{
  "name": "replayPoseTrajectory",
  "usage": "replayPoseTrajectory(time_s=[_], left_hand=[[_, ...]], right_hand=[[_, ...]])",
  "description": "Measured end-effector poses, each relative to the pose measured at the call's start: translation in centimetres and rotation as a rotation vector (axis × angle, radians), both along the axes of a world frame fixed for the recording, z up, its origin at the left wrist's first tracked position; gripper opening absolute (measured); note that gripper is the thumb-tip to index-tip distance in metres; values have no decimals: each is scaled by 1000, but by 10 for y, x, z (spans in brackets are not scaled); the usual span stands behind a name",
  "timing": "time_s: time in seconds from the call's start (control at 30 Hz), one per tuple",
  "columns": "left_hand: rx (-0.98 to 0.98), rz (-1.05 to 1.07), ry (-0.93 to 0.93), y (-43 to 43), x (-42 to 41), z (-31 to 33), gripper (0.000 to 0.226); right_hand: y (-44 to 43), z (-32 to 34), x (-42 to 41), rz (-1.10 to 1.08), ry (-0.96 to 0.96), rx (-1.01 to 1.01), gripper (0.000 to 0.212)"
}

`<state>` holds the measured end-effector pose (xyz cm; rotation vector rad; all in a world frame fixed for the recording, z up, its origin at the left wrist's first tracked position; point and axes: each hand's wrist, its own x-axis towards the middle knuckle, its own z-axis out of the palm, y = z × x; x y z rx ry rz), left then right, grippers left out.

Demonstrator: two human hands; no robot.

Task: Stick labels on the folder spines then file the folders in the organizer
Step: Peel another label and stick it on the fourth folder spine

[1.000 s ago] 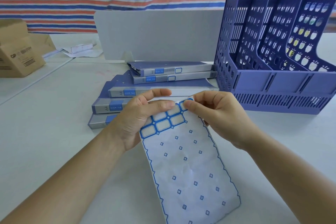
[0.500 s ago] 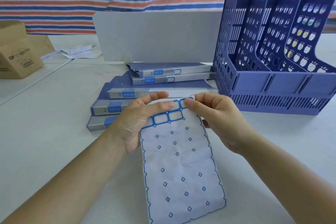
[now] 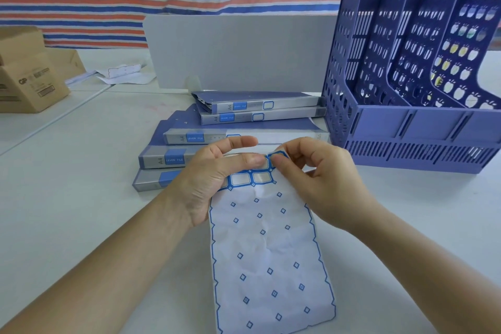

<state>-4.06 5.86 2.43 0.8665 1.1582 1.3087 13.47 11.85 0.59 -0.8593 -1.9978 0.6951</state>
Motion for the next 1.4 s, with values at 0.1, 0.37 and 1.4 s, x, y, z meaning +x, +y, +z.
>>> replayPoseTrajectory(time_s=[0.1, 0.37, 1.4], left_hand=[[-12, 1, -33, 1, 0, 1, 51], [-31, 27, -72, 3, -2, 0, 43], [-92, -20, -117, 4, -6, 0, 43]], right_hand=[[-2, -2, -3, 25, 48, 75, 18], [4, -6, -3, 185, 190, -236, 9], [3, -9, -6, 67, 182, -8, 16]])
